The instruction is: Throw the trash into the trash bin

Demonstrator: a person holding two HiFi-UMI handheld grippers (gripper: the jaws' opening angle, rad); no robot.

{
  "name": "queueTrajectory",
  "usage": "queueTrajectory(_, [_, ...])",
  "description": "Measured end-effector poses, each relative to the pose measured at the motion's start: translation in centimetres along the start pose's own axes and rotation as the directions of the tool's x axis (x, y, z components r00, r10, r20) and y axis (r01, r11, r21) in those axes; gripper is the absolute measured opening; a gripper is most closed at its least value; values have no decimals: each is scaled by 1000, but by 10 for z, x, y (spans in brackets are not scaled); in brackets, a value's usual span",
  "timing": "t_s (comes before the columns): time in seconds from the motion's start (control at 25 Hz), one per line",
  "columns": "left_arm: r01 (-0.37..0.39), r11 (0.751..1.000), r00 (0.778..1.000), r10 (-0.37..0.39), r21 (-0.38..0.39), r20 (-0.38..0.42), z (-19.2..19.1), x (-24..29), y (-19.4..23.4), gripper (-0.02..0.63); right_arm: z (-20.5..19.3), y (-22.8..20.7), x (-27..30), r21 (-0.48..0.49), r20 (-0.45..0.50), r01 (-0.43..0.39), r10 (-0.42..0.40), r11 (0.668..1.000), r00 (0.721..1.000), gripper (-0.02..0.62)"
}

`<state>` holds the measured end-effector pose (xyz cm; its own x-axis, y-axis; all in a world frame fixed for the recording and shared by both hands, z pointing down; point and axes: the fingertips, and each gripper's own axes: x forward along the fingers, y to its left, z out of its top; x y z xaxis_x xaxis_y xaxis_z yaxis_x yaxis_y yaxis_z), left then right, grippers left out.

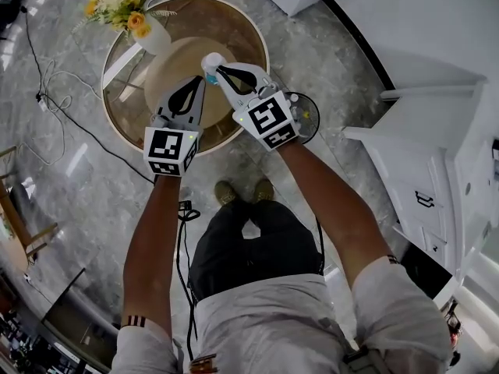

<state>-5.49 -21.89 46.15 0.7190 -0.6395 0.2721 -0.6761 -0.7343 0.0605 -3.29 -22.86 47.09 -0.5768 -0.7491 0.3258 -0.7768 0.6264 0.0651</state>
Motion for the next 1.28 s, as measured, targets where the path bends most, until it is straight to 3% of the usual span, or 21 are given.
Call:
queueTrajectory(0.2, [8,1000,1000,-8,10,-1,-6,6,12,-2,-21,-7,24,-10,-73,4,-5,1000,997,135])
queueTrajectory(0.44, [18,1000,1000,-18,11,7,-17,7,21,-2,-47,-18,55,13,-166,16,-14,1000,986,223])
queueTrajectory(0.76, [39,999,999,-39,3,20,-21,5,28,-2,-70,-18,74,29,-240,15,-8,999,971,223])
queueTrajectory(0.92, [51,999,999,-51,2,18,-24,4,28,-2,-71,-17,75,29,-225,23,-16,999,974,179])
queueTrajectory(1.28, [58,998,998,-58,-10,1,-23,1,27,-2,-60,-21,60,64,-188,62,-49,996,981,178])
